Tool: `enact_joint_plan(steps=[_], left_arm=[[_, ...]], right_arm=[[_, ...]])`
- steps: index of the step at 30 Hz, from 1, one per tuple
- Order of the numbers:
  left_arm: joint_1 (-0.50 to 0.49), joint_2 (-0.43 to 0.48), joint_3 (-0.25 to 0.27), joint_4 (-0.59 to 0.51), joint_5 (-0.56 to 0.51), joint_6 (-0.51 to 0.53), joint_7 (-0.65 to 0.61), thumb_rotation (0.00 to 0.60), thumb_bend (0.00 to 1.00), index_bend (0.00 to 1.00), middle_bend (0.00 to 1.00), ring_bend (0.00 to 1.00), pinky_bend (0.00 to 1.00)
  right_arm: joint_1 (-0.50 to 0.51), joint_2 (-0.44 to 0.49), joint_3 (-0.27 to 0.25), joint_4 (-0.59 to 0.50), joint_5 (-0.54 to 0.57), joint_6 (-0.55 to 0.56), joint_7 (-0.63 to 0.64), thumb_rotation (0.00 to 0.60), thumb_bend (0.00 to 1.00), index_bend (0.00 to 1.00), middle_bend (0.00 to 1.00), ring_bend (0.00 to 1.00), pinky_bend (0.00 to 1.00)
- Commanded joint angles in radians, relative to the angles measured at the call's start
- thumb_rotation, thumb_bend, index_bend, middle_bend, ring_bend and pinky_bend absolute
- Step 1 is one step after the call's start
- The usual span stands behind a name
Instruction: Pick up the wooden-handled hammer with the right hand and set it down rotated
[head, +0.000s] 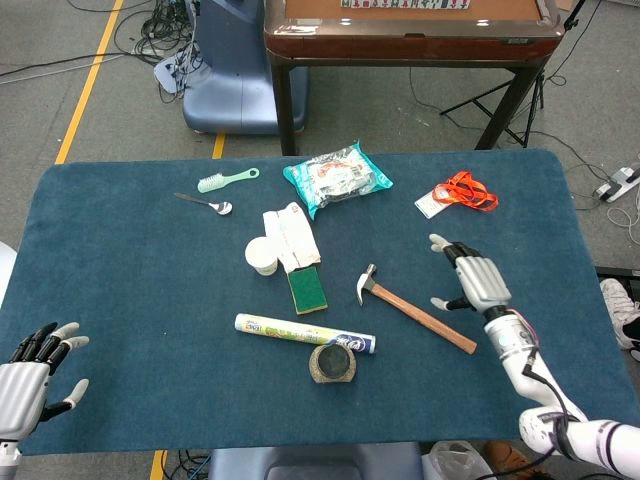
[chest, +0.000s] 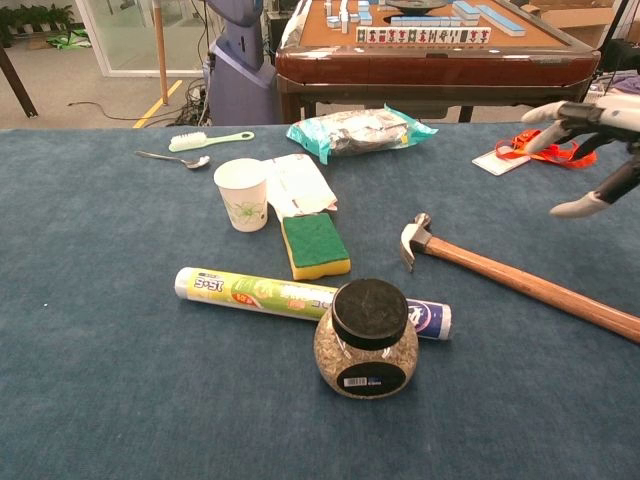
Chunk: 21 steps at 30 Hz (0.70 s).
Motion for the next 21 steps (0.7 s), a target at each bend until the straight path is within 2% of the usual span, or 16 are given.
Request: enact_joint_plan(steps=[1, 10, 21], left_arm=[[0.001, -0.001, 0.001, -0.001, 0.002, 0.003, 0.0, 0.6, 0.25, 0.28, 0.17, 0.08, 0.13], [0.002, -0.001, 0.003, -0.003, 0.011, 0.005, 0.002, 0.6, 0.25, 0.28, 0.17, 0.08, 0.13], [0.005, 0.002, 0.008, -0.002, 0.024, 0.014, -0.009, 0.6, 0.25, 0.28, 0.17, 0.08, 0.13]], right_arm=[[-0.086, 0.089, -0.029, -0.088, -0.053, 0.106, -0.026, 0.6, 0.15, 0.03, 0.23, 0.1, 0.19], [-0.251, 0.185, -0.096, -0.185, -0.168, 0.314, -0.048, 0.6, 0.19, 0.05, 0.27, 0.11, 0.19], [-0.392, 0.177, -0.148, -0.188, -0.292, 0.472, -0.039, 0.6, 0.19, 0.1, 0.34, 0.18, 0.19]])
